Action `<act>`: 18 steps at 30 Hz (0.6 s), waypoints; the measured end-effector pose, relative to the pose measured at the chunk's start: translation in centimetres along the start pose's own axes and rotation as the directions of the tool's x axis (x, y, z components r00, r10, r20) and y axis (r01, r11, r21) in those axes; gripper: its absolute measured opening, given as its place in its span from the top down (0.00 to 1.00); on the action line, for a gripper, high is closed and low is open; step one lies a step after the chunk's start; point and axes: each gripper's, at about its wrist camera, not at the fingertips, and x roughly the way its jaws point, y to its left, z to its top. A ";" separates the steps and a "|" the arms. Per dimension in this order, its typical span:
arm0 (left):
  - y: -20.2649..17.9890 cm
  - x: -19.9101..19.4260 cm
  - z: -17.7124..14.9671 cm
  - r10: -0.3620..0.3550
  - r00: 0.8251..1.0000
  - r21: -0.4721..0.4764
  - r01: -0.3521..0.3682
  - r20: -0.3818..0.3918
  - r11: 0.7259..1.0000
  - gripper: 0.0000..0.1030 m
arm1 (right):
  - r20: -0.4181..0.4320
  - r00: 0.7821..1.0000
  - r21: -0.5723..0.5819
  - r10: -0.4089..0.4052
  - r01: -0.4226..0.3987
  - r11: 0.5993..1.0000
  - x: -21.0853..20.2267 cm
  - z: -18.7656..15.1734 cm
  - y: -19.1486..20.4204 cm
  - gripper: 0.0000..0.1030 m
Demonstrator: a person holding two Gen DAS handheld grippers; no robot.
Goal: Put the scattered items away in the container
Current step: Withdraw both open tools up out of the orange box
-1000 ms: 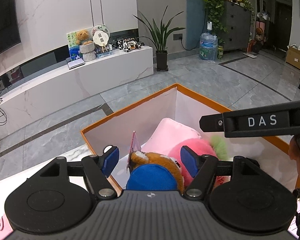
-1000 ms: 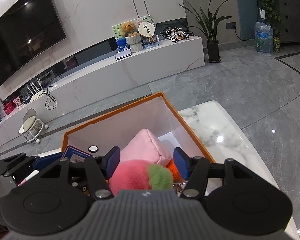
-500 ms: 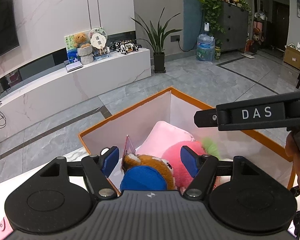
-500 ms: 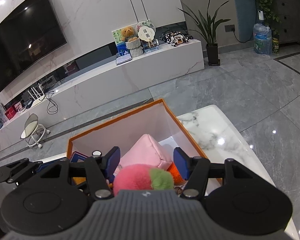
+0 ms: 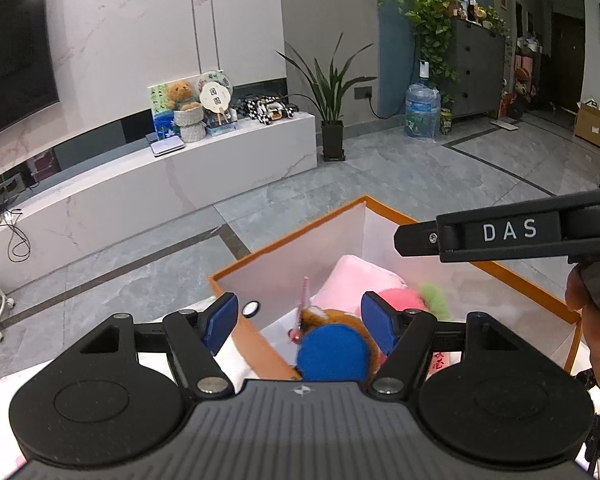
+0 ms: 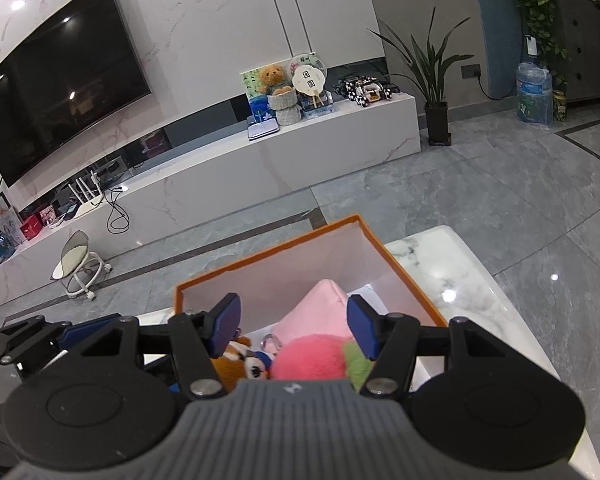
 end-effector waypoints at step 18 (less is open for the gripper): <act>5.2 -6.2 -0.3 0.080 0.995 -0.045 -0.077 0.062 0.996 0.22 | 0.068 0.997 -0.021 0.037 -0.035 0.999 -1.9 0.1 4.5 0.38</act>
